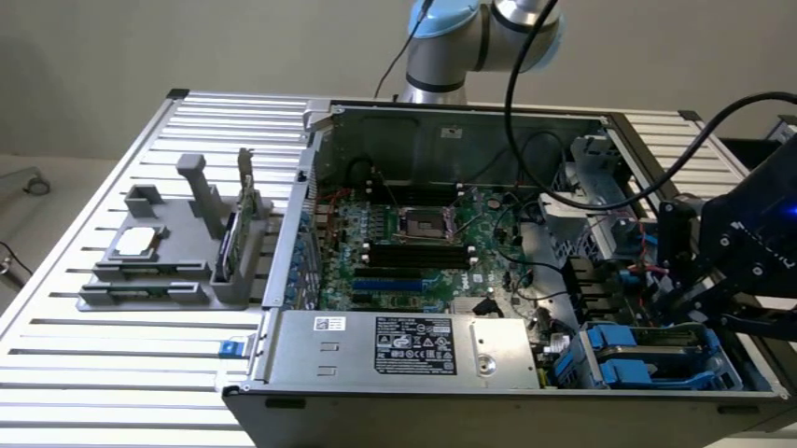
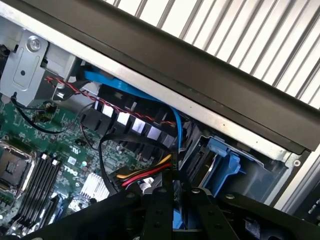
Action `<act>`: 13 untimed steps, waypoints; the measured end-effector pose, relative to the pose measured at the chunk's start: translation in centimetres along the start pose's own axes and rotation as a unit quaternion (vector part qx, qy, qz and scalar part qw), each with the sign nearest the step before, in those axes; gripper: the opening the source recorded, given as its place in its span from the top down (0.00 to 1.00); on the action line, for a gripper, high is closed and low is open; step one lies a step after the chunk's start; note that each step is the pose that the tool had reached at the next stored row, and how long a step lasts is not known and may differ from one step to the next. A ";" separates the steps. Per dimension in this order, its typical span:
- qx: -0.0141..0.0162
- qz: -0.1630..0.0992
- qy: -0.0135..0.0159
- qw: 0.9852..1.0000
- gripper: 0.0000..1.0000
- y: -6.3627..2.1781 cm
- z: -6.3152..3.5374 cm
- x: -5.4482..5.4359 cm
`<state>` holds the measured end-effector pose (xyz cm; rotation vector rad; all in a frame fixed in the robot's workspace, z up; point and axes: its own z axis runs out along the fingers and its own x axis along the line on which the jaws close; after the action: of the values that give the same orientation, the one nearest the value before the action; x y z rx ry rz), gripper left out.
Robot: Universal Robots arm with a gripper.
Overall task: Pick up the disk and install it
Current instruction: 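Insert the first disk wire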
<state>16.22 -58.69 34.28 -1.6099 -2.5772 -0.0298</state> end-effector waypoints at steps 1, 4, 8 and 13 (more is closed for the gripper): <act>0.000 0.003 0.000 1.000 0.84 0.00 -0.04 0.0; -0.001 0.017 0.000 1.000 0.84 -0.01 -0.23 0.0; -0.003 0.036 0.001 0.999 0.84 -0.02 -0.49 0.0; -0.004 0.057 0.002 0.998 0.84 -0.04 -0.75 0.1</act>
<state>16.22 -58.71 35.04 -1.7553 -2.4808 -0.0339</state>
